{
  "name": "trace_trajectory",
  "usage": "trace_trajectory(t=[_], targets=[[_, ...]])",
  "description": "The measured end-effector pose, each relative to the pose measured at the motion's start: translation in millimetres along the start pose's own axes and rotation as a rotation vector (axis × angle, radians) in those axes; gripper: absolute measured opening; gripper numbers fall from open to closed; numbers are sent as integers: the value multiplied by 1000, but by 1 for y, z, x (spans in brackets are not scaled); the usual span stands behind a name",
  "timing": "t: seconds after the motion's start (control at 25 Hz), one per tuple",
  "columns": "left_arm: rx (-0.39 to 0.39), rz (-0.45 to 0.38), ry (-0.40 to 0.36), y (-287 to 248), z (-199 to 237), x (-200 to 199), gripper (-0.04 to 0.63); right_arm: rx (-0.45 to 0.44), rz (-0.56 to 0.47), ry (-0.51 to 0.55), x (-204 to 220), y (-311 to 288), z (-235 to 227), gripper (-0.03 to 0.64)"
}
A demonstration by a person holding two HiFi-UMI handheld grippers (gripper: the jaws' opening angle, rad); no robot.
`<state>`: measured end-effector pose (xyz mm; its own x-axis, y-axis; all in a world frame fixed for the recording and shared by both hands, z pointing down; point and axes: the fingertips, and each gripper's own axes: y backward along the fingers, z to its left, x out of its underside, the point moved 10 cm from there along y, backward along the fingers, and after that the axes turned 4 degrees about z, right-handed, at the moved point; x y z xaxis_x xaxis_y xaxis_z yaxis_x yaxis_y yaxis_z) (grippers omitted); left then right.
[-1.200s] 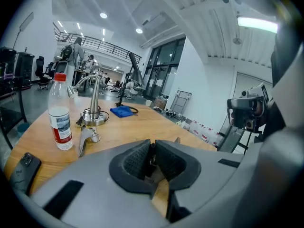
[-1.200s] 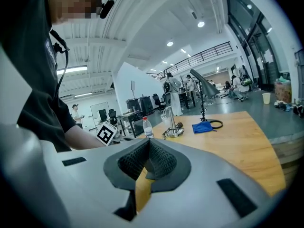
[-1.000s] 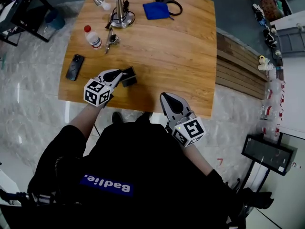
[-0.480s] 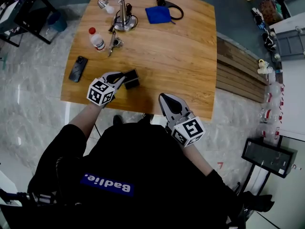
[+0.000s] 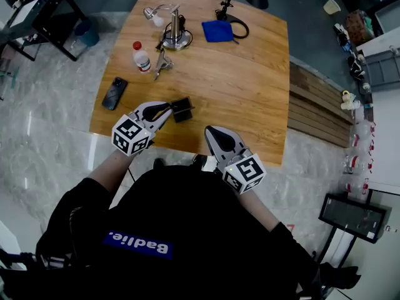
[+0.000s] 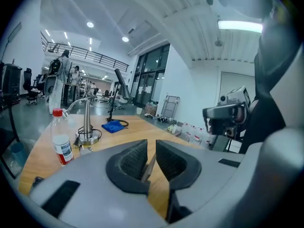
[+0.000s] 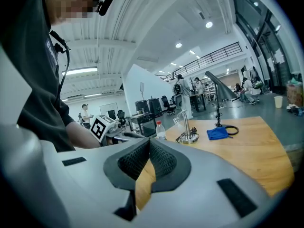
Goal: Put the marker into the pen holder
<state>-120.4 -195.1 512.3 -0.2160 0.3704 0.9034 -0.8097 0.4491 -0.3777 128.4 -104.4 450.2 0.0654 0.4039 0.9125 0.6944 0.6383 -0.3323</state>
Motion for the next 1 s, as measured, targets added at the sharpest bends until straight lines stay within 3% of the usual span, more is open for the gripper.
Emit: trace_trajectory(t=[0.4,0.44,1.0], targets=[[143,-140,-68,36,-77,-35,40,-49,6,45,-5,-15,25,6],[143,-145,-82,36,-82,-34,9,-51,-1,52,-4,-16,26,6],[112,-119,-92,39,-84,-27,9,-68,-20,92,-5,-23,32,6]])
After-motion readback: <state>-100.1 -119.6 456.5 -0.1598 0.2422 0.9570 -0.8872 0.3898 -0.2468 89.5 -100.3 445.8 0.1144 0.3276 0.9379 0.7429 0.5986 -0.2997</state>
